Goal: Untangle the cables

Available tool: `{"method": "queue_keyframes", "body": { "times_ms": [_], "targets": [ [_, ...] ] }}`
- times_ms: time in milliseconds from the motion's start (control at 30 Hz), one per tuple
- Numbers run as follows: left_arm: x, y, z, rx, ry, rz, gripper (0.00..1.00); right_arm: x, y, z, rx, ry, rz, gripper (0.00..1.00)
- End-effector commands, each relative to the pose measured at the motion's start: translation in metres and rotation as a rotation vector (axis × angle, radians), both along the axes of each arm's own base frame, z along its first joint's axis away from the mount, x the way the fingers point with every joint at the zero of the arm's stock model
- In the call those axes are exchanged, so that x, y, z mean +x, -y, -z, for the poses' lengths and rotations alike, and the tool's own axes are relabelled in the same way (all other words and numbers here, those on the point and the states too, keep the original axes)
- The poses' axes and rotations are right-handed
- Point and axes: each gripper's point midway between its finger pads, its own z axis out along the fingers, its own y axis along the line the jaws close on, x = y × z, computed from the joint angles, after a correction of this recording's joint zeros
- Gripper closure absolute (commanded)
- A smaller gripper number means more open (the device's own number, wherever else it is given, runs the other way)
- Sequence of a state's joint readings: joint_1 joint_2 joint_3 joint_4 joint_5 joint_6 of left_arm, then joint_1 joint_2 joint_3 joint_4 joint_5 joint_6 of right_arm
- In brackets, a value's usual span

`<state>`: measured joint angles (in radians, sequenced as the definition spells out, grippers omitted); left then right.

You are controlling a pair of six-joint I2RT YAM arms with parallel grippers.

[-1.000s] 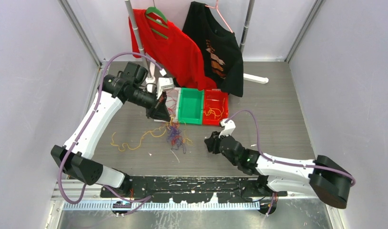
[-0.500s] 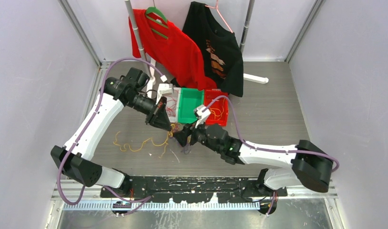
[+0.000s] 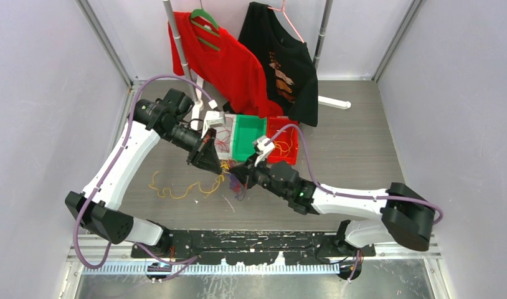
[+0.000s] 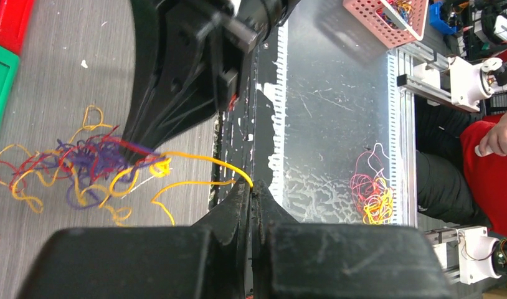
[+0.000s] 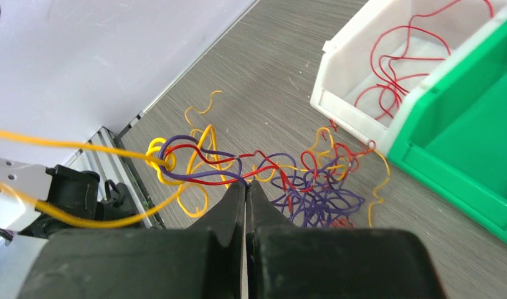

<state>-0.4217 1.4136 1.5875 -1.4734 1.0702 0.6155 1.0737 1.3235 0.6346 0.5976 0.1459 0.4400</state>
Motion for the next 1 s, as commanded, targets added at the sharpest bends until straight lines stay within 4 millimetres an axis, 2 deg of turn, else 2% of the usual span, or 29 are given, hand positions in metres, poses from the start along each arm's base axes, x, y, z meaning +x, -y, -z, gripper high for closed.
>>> {"method": "queue_keyframes", "body": {
  "times_ms": [0, 233, 467, 567, 700, 767, 900, 967],
  "targets": [
    [0.0, -0.005, -0.009, 0.008, 0.1, 0.006, 1.0, -0.006, 0.029, -0.01, 0.018, 0.014, 0.053, 0.99],
    [0.025, -0.018, 0.003, 0.109, 0.268, -0.053, 1.0, -0.024, 0.079, 0.005, -0.058, -0.018, 0.097, 0.99],
    [0.042, -0.034, 0.016, 0.212, 0.398, -0.076, 1.0, -0.033, 0.118, -0.005, -0.064, -0.03, 0.16, 0.99],
    [0.039, -0.035, 0.019, 0.214, 0.385, -0.072, 1.0, -0.03, 0.132, -0.013, -0.046, -0.021, 0.219, 0.99],
    [0.031, -0.033, 0.017, 0.193, 0.355, -0.065, 1.0, -0.028, 0.133, -0.017, -0.041, -0.02, 0.233, 0.99],
    [0.034, -0.036, 0.019, 0.216, 0.368, -0.077, 1.0, -0.026, 0.138, -0.022, -0.042, -0.023, 0.257, 0.99],
    [0.046, -0.05, 0.035, 0.304, 0.431, -0.106, 1.0, -0.016, 0.17, -0.032, 0.014, -0.009, 0.406, 0.99],
    [0.044, -0.059, 0.036, 0.33, 0.477, -0.112, 1.0, -0.013, 0.187, -0.031, 0.006, -0.007, 0.478, 0.99]
  ]
}}
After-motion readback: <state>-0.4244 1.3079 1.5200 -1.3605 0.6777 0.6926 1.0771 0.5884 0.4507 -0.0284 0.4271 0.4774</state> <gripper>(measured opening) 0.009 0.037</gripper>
